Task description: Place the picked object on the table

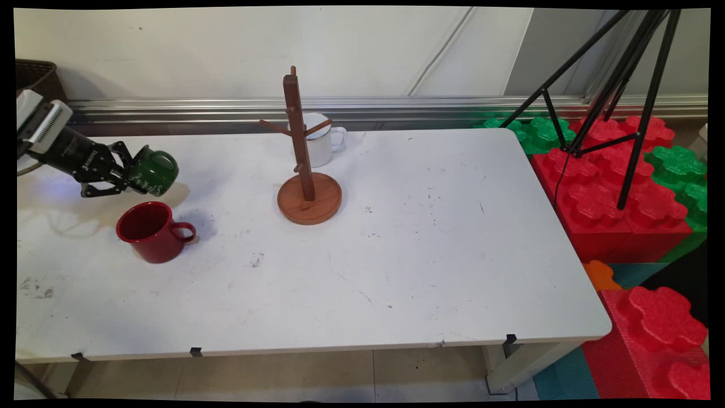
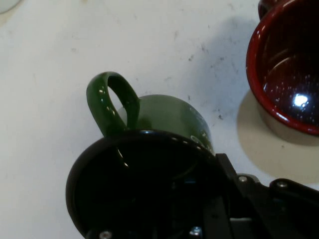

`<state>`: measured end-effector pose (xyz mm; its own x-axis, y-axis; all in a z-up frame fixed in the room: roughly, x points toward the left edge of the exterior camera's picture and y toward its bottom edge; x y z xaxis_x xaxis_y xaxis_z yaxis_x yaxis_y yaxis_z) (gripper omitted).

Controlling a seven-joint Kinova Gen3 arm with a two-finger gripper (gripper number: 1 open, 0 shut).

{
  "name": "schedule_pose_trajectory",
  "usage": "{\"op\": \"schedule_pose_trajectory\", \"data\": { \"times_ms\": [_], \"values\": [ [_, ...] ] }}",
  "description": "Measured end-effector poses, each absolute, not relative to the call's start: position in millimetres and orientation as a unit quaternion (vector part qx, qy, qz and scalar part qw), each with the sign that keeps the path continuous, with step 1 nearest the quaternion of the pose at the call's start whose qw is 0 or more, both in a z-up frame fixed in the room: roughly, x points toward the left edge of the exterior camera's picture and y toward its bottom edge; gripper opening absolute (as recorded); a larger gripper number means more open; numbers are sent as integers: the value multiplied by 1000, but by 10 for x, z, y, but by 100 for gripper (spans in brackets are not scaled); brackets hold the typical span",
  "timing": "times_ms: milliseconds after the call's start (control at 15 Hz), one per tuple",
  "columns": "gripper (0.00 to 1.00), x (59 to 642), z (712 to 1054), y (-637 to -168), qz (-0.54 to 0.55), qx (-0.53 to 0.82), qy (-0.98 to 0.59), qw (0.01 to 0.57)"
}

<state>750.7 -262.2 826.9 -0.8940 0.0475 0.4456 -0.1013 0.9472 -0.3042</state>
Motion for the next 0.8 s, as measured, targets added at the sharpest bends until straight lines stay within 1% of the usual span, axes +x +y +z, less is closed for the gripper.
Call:
{"op": "schedule_pose_trajectory", "data": {
  "times_ms": [800],
  "values": [
    [0,7354,8011,-2798,153,-18,-970,187]
  ]
}}
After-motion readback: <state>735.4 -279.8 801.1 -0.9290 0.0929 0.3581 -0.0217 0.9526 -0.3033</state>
